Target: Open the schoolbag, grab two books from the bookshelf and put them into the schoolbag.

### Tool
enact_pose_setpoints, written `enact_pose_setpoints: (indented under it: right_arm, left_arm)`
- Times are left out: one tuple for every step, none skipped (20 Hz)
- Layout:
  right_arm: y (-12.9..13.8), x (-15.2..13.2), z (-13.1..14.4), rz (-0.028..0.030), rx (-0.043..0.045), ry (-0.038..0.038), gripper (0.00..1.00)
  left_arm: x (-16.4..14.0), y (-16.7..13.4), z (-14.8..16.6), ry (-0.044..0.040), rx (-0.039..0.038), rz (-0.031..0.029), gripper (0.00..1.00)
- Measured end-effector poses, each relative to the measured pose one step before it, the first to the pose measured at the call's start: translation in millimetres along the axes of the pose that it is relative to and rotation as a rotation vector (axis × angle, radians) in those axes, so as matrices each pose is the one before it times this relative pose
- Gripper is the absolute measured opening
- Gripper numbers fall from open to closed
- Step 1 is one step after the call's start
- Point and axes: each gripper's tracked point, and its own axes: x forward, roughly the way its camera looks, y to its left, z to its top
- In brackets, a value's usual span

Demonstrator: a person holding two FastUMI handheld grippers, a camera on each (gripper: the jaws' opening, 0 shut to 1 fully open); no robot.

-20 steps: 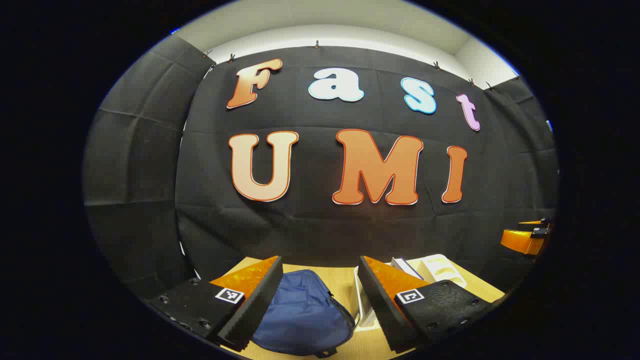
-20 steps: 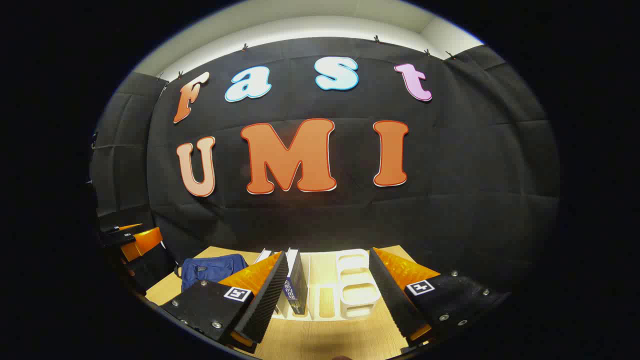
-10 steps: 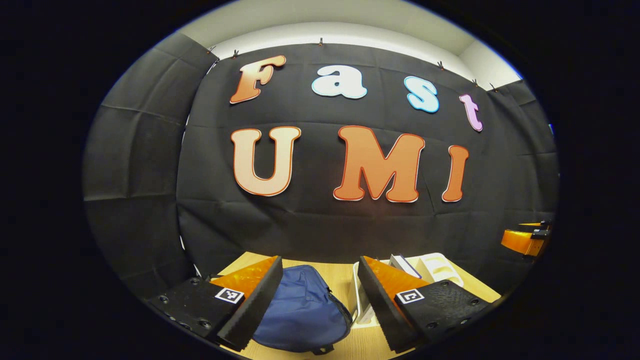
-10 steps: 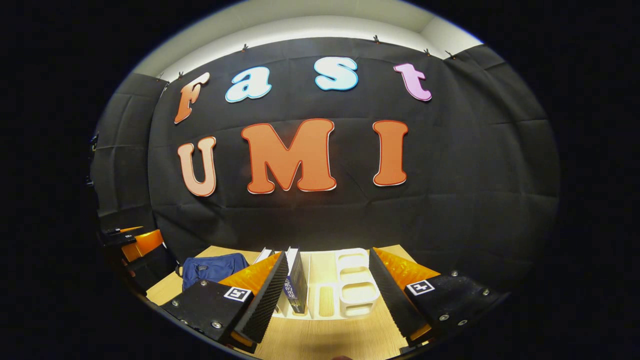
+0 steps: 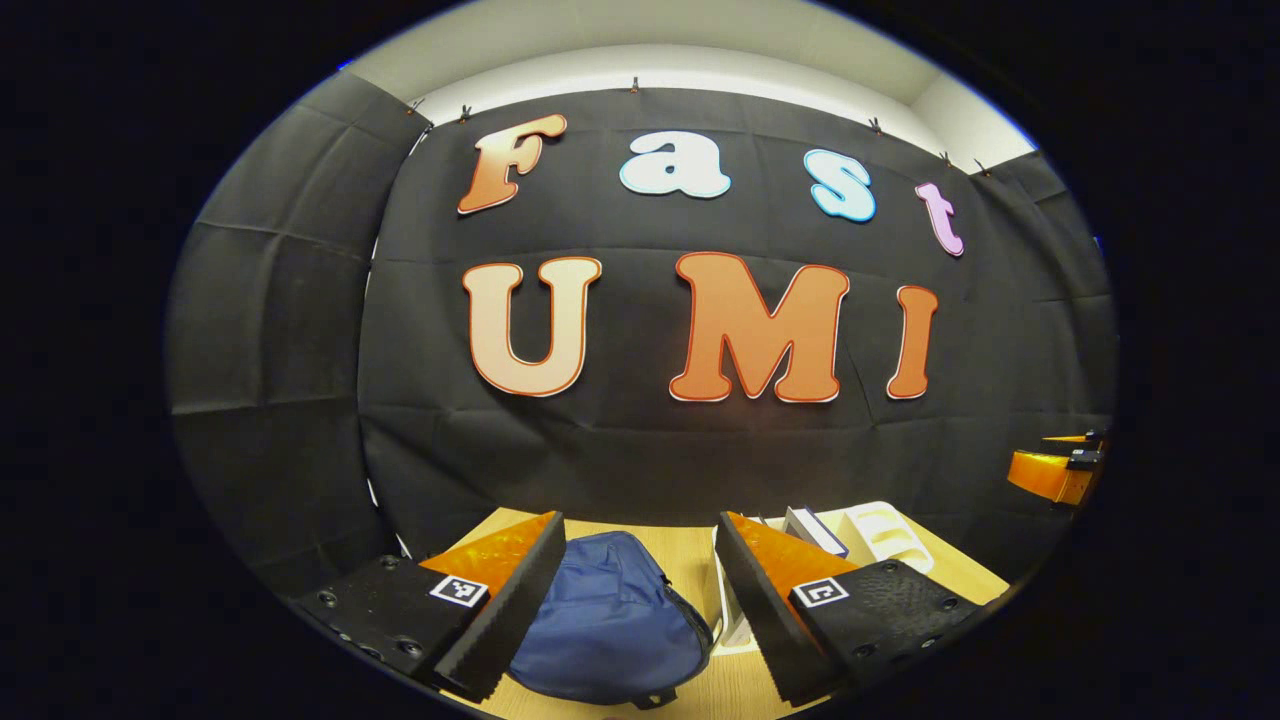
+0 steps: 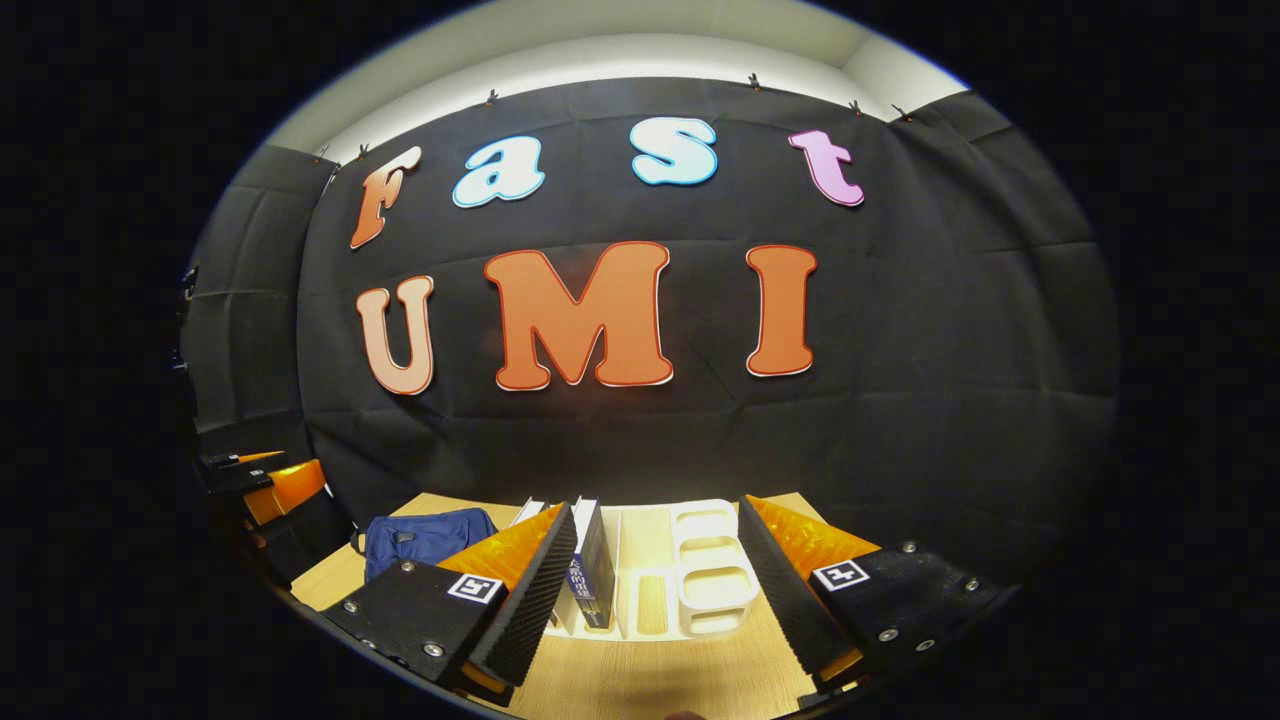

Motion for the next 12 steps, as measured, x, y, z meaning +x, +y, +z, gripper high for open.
enact_pose_setpoints:
  right_arm:
    - [-0.21, 0.08, 0.48, -0.00129, -0.00396, -0.00153, 0.97]
    - [0.04, -1.08, -0.27, -0.00069, -0.00259, 0.00036, 0.97]
    - [0.45, -0.57, -0.52, 0.00122, 0.00043, 0.00066, 0.97]
    - [0.29, -0.11, -0.45, 0.00098, 0.00340, 0.00044, 0.97]
    - [1.76, -0.12, 0.36, 0.00135, 0.00296, 0.00098, 0.97]
    - [0.40, 0.49, -0.74, 0.00007, 0.00081, 0.00208, 0.97]
    - [0.02, -0.25, -0.70, 0.00056, -0.00091, 0.00083, 0.97]
    - [0.79, -0.56, -0.15, 0.00119, -0.00160, -0.00029, 0.97]
    - [0.63, 0.26, -0.31, 0.00069, -0.00090, 0.00012, 0.97]
    - [0.40, 0.35, 0.72, 0.00138, 0.00021, 0.00036, 0.97]
    - [0.17, -0.98, -0.90, 0.00070, 0.00072, 0.00123, 0.97]
    - [0.60, -0.27, 0.13, -0.00065, 0.00040, 0.00074, 0.97]
  left_arm:
    - [-0.49, -1.40, 2.03, -0.00530, 0.00464, -0.00347, 0.95]
    - [-0.35, 1.13, 0.58, -0.00374, 0.00578, 0.00043, 0.95]
    - [0.52, 0.54, 2.88, -0.00489, 0.00588, 0.00178, 0.95]
    - [-1.86, 0.42, -0.37, -0.00233, 0.00465, -0.00002, 0.94]
    - [0.55, -0.67, -1.08, -0.00065, 0.00197, -0.00108, 0.94]
    - [-2.09, 0.37, 0.69, -0.00173, -0.00068, 0.00076, 0.94]
    - [-1.28, 1.72, 1.33, -0.00203, -0.00041, 0.00219, 0.94]
    - [0.35, 1.70, 0.18, -0.00632, -0.00047, 0.00310, 0.94]
    - [-0.72, 0.68, 2.45, -0.00502, 0.00094, -0.00010, 0.94]
    - [-0.35, 0.44, -0.97, -0.00168, 0.00051, 0.00092, 0.94]
    - [0.19, -0.23, 0.70, -0.00046, -0.00001, -0.00088, 0.94]
    - [-0.16, 1.41, -0.93, 0.00073, -0.00019, -0.00113, 0.94]
